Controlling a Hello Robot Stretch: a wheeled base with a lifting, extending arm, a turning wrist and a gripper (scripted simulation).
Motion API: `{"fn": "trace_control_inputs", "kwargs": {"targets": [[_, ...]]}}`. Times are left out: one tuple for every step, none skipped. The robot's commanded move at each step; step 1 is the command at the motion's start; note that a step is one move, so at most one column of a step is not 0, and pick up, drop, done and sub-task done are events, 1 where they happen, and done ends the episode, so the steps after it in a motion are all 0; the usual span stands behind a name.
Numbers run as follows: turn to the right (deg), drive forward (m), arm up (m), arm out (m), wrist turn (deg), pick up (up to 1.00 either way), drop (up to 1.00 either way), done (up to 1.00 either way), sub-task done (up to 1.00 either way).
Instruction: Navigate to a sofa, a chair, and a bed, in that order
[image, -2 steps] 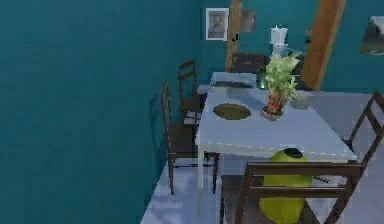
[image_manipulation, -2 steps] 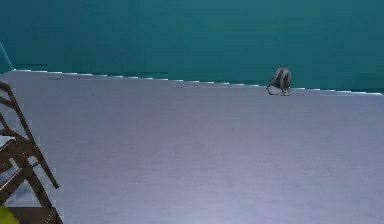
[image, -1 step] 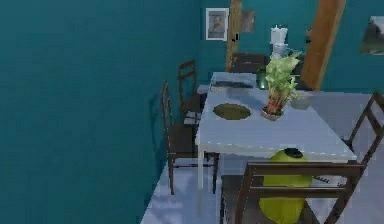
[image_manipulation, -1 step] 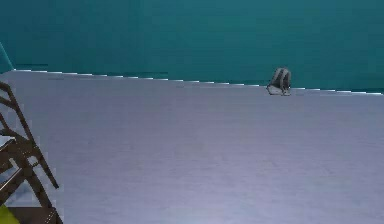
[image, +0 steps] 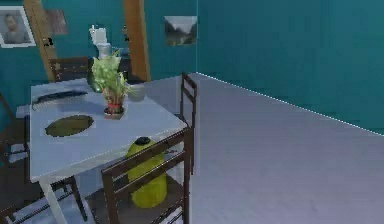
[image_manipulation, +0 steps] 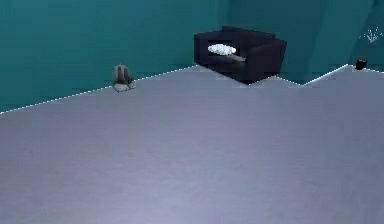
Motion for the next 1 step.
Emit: {"fn": "trace_control_inputs", "kwargs": {"targets": [[39.0, 0.00, 0.00, 0.00, 0.0, 0.00, 0.00, 0.00, 0.00]]}}
